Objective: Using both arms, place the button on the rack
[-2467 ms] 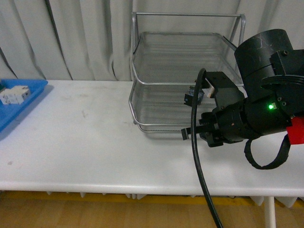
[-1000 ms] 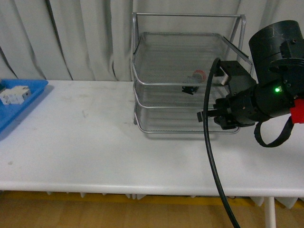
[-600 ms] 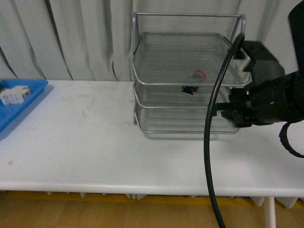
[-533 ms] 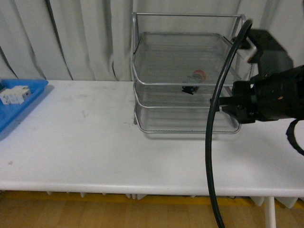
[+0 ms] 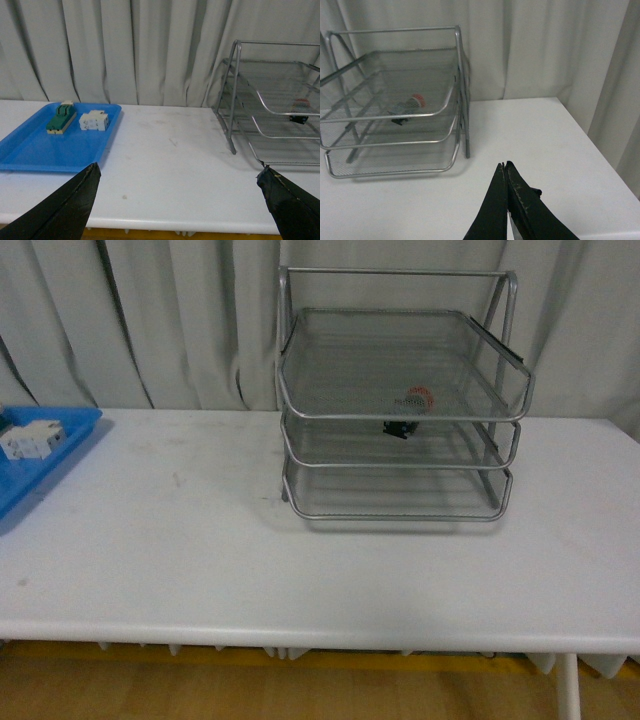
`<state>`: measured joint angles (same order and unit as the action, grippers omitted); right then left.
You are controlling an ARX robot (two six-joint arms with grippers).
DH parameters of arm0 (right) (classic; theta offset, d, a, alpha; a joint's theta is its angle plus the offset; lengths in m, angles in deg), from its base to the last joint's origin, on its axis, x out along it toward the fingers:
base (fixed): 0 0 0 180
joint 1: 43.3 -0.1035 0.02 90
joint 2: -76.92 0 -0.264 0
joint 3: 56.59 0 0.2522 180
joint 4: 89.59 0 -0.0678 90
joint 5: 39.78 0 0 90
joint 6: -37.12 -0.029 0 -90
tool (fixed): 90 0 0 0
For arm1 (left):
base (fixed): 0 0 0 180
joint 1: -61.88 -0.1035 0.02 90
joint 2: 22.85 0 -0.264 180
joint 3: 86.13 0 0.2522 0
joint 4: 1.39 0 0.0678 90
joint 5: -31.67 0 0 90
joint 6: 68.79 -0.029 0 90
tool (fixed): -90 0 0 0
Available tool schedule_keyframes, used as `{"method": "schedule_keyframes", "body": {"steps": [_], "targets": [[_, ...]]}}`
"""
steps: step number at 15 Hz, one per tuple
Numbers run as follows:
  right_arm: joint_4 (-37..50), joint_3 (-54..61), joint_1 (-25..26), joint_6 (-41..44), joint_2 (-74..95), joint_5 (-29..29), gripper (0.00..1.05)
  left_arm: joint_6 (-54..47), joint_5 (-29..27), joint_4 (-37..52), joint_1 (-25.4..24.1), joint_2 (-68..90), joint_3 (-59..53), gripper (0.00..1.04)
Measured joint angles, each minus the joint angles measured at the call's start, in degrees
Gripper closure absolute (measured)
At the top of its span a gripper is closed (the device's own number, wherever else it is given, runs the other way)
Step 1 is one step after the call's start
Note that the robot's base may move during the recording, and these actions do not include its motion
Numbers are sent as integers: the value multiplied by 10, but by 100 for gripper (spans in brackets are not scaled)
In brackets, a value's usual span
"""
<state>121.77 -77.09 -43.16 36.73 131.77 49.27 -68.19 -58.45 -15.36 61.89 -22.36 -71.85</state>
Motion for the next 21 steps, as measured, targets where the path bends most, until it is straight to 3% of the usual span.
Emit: {"method": "schedule_keyframes", "body": {"steps": [3, 4, 14, 21], "targets": [[-40, 21, 2, 0, -91, 8, 103, 0, 1, 0, 0, 0, 0, 7], [-13, 43, 2, 0, -98, 8, 103, 0, 1, 0, 0, 0, 0, 7], [-233, 61, 2, 0, -327, 8, 103, 0, 1, 0, 0, 0, 0, 7], [-328, 61, 2, 0, -427, 8, 103, 0, 1, 0, 0, 0, 0, 7]]}}
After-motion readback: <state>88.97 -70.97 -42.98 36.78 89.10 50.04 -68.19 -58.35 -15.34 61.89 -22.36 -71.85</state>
